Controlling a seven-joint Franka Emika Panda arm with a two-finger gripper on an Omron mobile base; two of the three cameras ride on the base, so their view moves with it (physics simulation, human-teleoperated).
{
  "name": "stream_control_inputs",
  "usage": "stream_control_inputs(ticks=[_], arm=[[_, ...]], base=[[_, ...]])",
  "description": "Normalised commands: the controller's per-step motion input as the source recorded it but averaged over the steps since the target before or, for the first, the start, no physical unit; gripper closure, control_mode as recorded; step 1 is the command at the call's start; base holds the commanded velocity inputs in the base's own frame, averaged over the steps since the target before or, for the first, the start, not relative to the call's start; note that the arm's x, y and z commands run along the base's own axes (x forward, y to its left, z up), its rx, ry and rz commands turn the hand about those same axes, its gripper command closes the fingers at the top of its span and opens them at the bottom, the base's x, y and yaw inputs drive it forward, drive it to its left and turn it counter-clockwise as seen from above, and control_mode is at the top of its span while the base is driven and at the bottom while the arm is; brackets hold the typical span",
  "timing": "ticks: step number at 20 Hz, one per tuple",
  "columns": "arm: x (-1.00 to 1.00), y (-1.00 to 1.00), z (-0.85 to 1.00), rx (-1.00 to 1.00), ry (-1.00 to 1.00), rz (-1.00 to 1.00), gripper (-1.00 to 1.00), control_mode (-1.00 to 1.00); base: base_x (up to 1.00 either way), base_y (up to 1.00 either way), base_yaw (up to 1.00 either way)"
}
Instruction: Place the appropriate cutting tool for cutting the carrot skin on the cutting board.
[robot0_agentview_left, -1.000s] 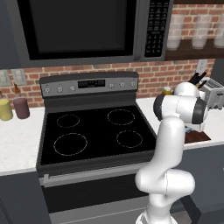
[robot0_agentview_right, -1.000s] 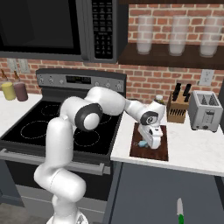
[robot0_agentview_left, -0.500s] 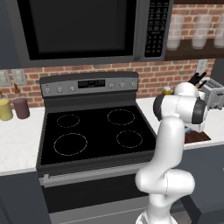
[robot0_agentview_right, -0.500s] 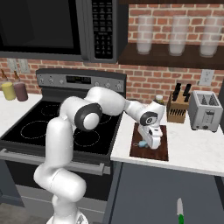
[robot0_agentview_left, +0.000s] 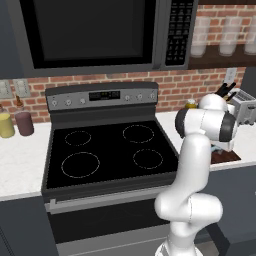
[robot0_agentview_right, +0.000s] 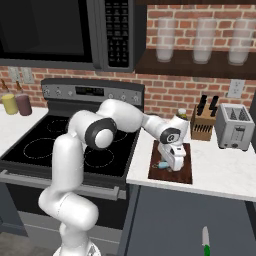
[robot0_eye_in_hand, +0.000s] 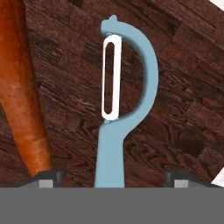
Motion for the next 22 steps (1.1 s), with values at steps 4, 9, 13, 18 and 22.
stream_control_inputs(ticks=[4,9,13,18,22], arm=[[-0.09,-0.01,0.60,0.00,-0.08,0.00,-1.00,-1.00],[-0.51,0.34,0.92,0.00,-0.15,0.00,-1.00,-1.00],[-0.82,0.69,0.56,-0.07,-0.24,0.01,-1.00,-1.00],[-0.92,0.85,0.28,-0.18,-0.23,0.04,-1.00,-1.00],[-0.91,0.93,0.27,-0.24,-0.17,0.05,-1.00,-1.00]], base=[[0.00,0.00,0.00],[0.00,0.00,0.00],[0.00,0.00,0.00],[0.00,0.00,0.00],[0.00,0.00,0.00]])
